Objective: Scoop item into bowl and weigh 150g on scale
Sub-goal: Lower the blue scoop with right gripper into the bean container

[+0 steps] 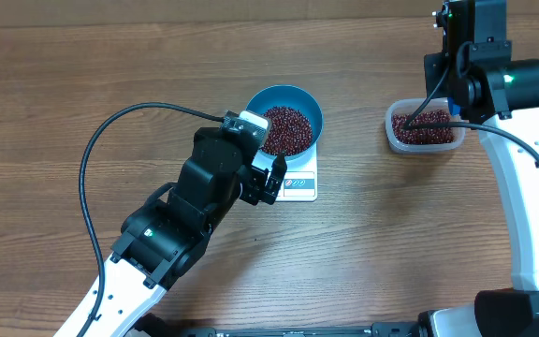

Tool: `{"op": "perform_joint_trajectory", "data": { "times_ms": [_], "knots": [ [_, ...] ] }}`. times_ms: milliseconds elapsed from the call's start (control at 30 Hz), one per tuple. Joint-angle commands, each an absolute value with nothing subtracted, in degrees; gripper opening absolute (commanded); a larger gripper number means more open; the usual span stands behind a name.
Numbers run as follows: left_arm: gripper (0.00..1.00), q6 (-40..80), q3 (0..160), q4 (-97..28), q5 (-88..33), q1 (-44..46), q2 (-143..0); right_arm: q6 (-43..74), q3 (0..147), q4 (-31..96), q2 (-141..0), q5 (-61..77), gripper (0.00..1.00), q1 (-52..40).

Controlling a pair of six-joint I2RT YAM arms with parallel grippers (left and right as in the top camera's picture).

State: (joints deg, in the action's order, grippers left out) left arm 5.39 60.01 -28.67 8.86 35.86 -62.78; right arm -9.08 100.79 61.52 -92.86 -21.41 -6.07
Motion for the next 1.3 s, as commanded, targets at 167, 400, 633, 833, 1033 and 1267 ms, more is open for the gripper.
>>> {"op": "perform_joint_trajectory", "data": {
  "times_ms": [167,400,633,833,1033,1267],
  "knots": [
    [0.99,4.29,59.94,-28.6,9.41,35.59,-62.63,6.7,100.73,60.45,-93.32,-18.74,0.04,-2.85],
    [1.0,4.29,59.94,-29.21,9.37,35.59,-62.63,22.41,94.76,53.34,-93.62,-9.26,0.04,3.22],
    [1.0,4.29,59.94,-29.34,9.37,35.59,-62.63,36.45,86.74,45.91,-93.69,-6.33,0.04,4.91],
    [1.0,4.29,59.94,-29.36,9.3,35.59,-62.63,43.75,78.15,38.04,-93.69,-6.33,0.04,4.91],
    [0.99,4.29,59.94,-29.74,8.95,35.59,-62.63,43.66,72.47,34.09,-93.69,-6.37,0.16,4.91],
    [0.99,4.29,59.94,-29.71,8.95,35.59,-62.63,43.64,71.09,36.69,-93.78,-6.33,1.0,4.91]
  ]
}}
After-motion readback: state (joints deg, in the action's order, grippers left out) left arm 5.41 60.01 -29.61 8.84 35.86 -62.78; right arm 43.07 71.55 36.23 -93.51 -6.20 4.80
